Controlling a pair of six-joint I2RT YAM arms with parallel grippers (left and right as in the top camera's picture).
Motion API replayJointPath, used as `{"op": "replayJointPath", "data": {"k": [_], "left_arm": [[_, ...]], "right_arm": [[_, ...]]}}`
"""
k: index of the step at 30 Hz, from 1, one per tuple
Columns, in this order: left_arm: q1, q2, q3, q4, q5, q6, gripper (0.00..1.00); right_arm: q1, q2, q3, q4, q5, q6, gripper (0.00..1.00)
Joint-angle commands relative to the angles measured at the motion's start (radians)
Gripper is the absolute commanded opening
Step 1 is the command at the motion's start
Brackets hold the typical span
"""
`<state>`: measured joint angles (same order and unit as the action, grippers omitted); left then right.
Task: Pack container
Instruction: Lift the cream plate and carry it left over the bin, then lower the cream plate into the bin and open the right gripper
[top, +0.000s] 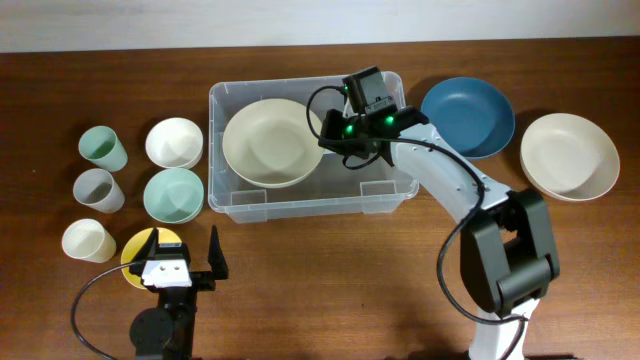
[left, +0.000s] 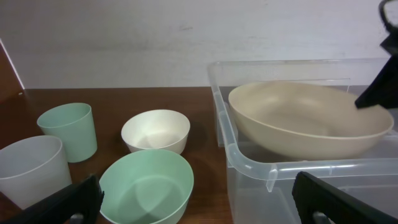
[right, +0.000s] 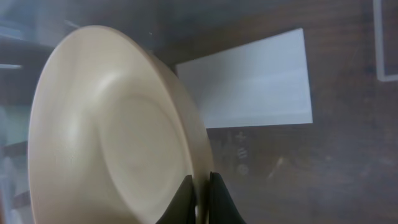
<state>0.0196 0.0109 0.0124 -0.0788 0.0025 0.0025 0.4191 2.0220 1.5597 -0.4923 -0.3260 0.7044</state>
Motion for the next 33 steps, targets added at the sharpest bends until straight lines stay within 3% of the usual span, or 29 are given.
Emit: {"op": "replayJointPath", "data": {"k": [1, 18, 24, 30, 32, 33], "left_arm": [[-0.004, -0.005, -0.003, -0.005, 0.000, -0.007, 1.00], [-0.004, -0.005, -0.003, -0.004, 0.000, -0.007, 1.00], [-0.004, -0.005, -0.003, -0.004, 0.000, -0.007, 0.99], [-0.004, -0.005, -0.003, -0.005, 0.000, -0.007, 0.99], [-0.004, -0.005, -0.003, -0.005, 0.000, -0.007, 0.99], [-0.004, -0.005, -0.003, -0.005, 0.000, -0.007, 1.00]], "right_arm": [[0.015, 0.026, 0.012, 0.010, 0.018, 0.008, 0.04], [0.041, 0.050, 0.010, 0.010, 0.050, 0.008, 0.05], [0.041, 0.050, 0.010, -0.002, 0.050, 0.008, 0.27], [0.037, 0.041, 0.022, -0.023, 0.050, -0.049, 0.30], [0.032, 0.024, 0.044, -0.043, 0.050, -0.087, 0.34], [0.029, 0.008, 0.064, -0.060, 0.050, -0.114, 0.41]]}}
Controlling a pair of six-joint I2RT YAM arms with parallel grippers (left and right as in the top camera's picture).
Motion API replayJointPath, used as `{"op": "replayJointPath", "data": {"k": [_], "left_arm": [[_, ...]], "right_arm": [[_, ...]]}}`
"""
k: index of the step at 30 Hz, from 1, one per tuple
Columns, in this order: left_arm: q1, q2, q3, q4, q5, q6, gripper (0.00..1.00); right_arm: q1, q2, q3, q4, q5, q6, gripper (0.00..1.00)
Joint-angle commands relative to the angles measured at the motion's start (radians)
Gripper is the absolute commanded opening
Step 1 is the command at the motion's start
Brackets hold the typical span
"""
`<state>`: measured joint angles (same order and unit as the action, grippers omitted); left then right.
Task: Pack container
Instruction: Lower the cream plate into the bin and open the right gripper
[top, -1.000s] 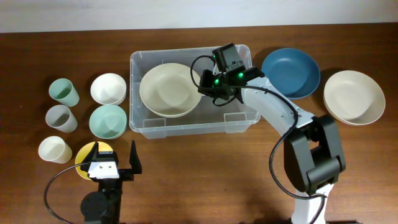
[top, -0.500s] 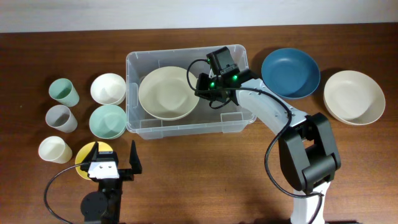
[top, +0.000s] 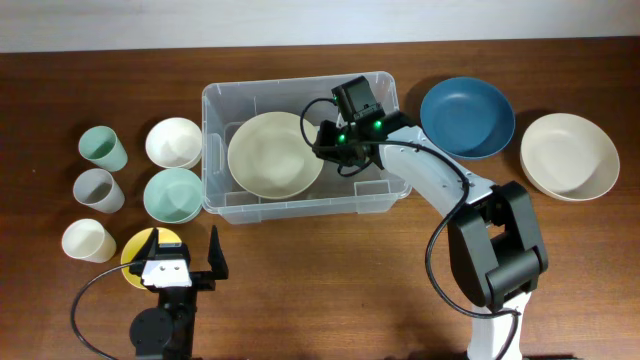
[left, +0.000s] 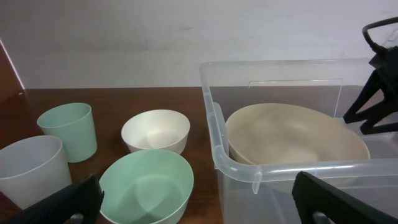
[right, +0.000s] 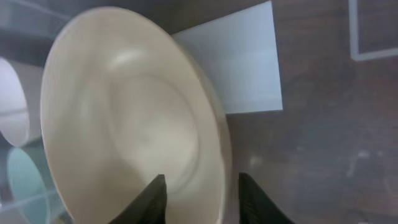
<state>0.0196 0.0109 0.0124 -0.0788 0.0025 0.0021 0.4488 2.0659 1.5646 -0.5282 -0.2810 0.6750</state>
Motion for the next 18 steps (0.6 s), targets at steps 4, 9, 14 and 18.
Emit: {"op": "replayJointPath", "data": {"k": [4, 9, 14, 18], "left_arm": [[-0.004, -0.005, -0.003, -0.005, 0.000, -0.006, 1.00], [-0.004, -0.005, -0.003, -0.004, 0.000, -0.006, 1.00], [-0.004, -0.005, -0.003, -0.004, 0.000, -0.006, 1.00], [-0.004, -0.005, -0.003, -0.005, 0.000, -0.006, 0.99]], "right_arm": [[-0.029, -0.098, 0.180, -0.146, 0.007, -0.160, 0.66], [-0.134, -0.172, 0.424, -0.431, 0.111, -0.204, 0.85], [-0.366, -0.227, 0.620, -0.707, 0.251, -0.188, 0.99], [-0.589, -0.231, 0.639, -0.846, 0.248, -0.134, 0.99]]}}
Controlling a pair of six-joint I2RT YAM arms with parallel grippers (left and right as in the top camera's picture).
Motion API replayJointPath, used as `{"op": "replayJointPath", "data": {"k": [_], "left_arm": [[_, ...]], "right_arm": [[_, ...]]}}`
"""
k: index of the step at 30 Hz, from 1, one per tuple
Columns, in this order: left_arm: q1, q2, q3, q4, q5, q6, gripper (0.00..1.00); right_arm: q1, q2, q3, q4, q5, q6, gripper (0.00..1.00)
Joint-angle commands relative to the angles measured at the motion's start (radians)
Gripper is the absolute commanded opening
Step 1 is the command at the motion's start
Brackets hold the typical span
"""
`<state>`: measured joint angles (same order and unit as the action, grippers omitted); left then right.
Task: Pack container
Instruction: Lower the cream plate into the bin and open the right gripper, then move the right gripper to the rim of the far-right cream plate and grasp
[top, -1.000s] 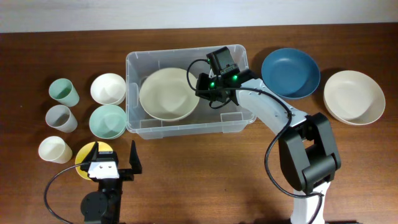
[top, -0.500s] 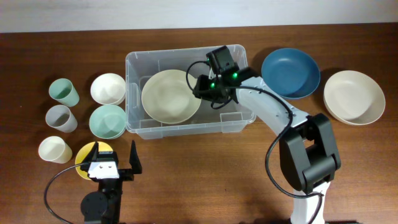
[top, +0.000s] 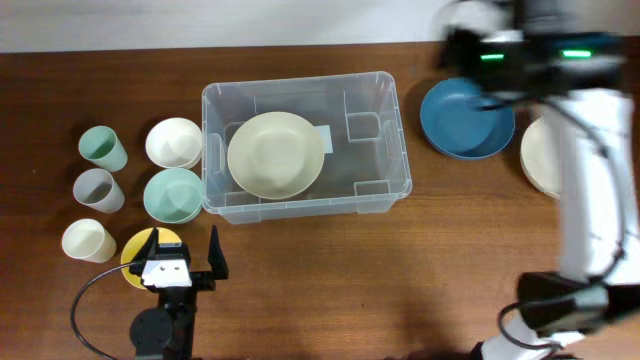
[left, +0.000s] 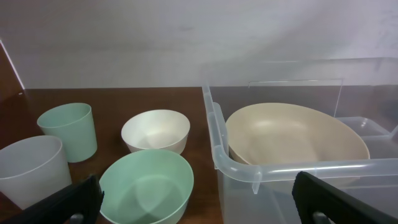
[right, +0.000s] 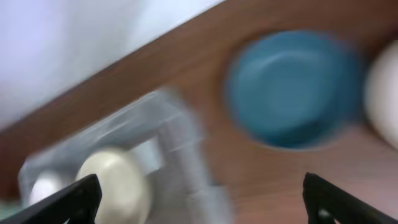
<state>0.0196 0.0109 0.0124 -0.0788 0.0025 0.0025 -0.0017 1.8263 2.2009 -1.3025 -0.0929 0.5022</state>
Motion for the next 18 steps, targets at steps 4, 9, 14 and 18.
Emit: {"op": "replayJointPath", "data": {"k": [4, 9, 14, 18], "left_arm": [[-0.004, -0.005, -0.003, -0.004, 0.000, -0.007, 0.99], [-0.004, -0.005, -0.003, -0.005, 0.000, -0.007, 1.00], [-0.004, -0.005, -0.003, -0.004, 0.000, -0.007, 1.00], [-0.004, -0.005, -0.003, -0.004, 0.000, -0.007, 0.99]], "right_arm": [[-0.337, 0.028, -0.042, -0.147, 0.060, 0.092, 0.99], [-0.524, 0.043, -0.166, -0.119, 0.004, 0.161, 0.99], [-0.628, 0.045, -0.319, -0.009, -0.008, 0.145, 0.99], [-0.695, 0.045, -0.451, 0.100, -0.077, 0.120, 0.99]]}}
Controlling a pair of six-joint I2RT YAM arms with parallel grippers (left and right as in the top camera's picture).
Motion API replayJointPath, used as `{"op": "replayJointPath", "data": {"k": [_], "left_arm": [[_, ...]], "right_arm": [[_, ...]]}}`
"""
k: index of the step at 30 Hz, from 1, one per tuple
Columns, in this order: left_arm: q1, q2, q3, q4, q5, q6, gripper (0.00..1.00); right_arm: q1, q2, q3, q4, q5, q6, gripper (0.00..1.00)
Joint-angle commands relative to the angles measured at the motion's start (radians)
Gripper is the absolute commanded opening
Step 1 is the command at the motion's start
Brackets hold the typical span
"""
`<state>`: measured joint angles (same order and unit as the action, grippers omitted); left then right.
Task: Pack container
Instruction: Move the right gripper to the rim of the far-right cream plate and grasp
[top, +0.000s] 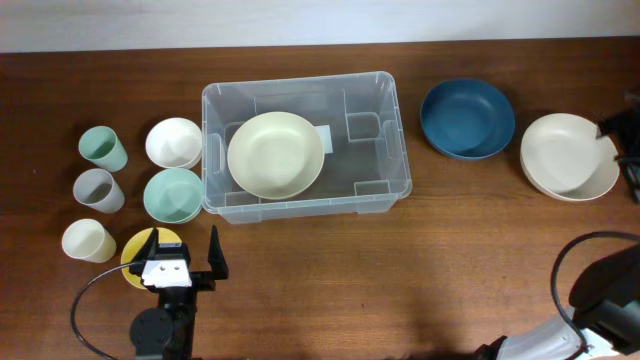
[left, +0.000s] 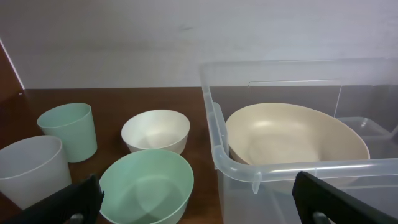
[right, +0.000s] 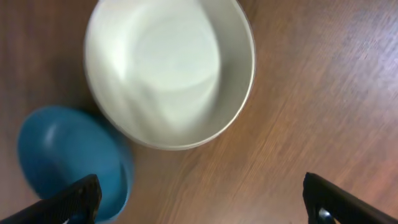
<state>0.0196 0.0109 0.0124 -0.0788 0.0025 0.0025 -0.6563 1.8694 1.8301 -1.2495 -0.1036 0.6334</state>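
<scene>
A clear plastic container (top: 385, 135) stands mid-table with a beige plate (top: 275, 155) lying in its left half. The blue plate (top: 467, 118) and the cream plate (top: 570, 155) sit to its right. My right gripper (right: 199, 208) is open and empty, high above bare wood beside the cream plate (right: 169, 68) and the blue plate (right: 68, 155); in the overhead view only its dark edge (top: 622, 130) shows at the right border. My left gripper (left: 199, 208) is open and empty near the front edge, facing the green bowl (left: 147, 186) and the container (left: 249, 168).
Left of the container stand a white bowl (top: 174, 142), a green bowl (top: 173, 194), a green cup (top: 103, 148), a grey cup (top: 98, 189) and a cream cup (top: 88, 240). A yellow plate (top: 140, 250) lies partly under the left gripper.
My right gripper has moved from above the blue plate to the far right edge, beside the cream plate. It remains open. The container, beige plate and left arm are unchanged.
My right gripper was shut on the rim of the beige plate, holding it tilted in the container. Then the plate lay flat inside, the gripper was open beside it, and the container sat slightly further left. The arm then stood over the blue plate, now near the cream one.
</scene>
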Motion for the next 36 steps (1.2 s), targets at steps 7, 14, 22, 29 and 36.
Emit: {"op": "replayJointPath", "data": {"k": [7, 14, 22, 29, 36], "left_arm": [[-0.004, -0.005, -0.003, -0.004, 0.000, -0.007, 0.99], [-0.004, -0.005, -0.003, -0.005, 0.000, -0.007, 1.00], [-0.004, -0.005, -0.003, -0.005, 0.000, -0.007, 0.99], [-0.004, -0.005, -0.003, -0.004, 0.000, -0.007, 1.00], [-0.004, -0.005, -0.003, -0.005, 0.000, -0.007, 0.99]], "right_arm": [[-0.058, 0.002, -0.261, 0.240, -0.098, -0.109, 0.99], [-0.058, 0.004, -0.379, 0.409, -0.095, -0.109, 0.99], [-0.058, 0.017, -0.438, 0.467, -0.049, -0.090, 0.99], [-0.058, 0.064, -0.438, 0.500, -0.043, -0.095, 0.99], [-0.058, 0.096, -0.438, 0.533, -0.042, -0.095, 0.99]]}}
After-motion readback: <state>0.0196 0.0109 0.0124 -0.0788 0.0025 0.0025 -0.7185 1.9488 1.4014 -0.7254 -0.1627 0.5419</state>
